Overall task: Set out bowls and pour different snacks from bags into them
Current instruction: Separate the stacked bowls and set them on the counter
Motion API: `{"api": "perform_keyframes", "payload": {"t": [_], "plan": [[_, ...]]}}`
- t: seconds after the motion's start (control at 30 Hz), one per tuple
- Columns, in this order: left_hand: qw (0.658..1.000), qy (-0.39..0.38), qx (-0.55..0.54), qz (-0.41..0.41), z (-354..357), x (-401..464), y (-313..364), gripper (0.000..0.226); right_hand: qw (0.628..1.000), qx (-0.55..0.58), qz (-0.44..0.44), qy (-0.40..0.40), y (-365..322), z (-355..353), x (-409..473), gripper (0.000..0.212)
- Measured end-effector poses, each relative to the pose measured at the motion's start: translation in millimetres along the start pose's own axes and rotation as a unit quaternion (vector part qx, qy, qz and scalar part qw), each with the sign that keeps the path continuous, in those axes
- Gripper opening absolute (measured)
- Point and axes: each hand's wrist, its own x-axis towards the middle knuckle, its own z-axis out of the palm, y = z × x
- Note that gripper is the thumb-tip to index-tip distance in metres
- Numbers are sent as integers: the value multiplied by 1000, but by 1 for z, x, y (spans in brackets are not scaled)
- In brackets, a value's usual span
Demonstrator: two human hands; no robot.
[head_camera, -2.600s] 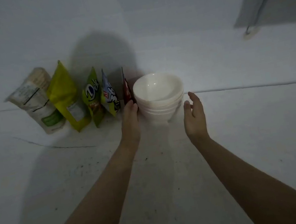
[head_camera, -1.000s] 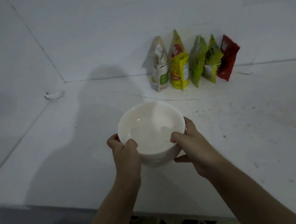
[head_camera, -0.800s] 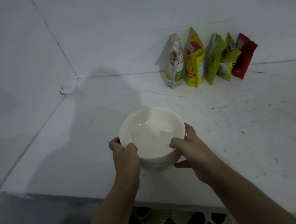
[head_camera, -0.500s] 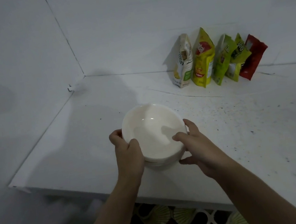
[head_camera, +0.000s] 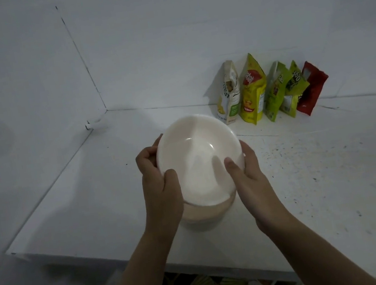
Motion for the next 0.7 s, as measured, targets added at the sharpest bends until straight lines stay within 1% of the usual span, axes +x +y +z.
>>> {"api": "perform_keyframes", "payload": {"t": [0.07,0.13,0.23,0.3,0.37,0.47,0.57,0.63,0.7], "plan": [[999,-8,-42,20,4,1,10,49,998,25,-39,37,-7,-2,1,52],[995,-17,-91,30,11,1,23,48,994,49,-76,68,-12,-9,3,56],[986,-31,-163,17,29,2,34,46,987,45,-115,106,-23,-28,4,66],[977,-50,-208,-22,46,2,37,45,983,51,-121,127,-28,-47,5,67],[965,-76,-239,-79,66,-2,39,46,981,55,-119,146,-30,-69,3,66],[936,-128,-291,-155,102,-11,42,55,976,38,-115,181,-30,-107,0,62],[925,-143,-276,-220,147,-23,43,61,971,6,-109,212,-27,-150,-1,59],[911,-149,-265,-279,182,-35,43,54,966,-21,-104,237,-24,-184,2,60],[892,-171,-268,-322,216,-52,42,43,961,-45,-95,255,-21,-219,4,59]]}}
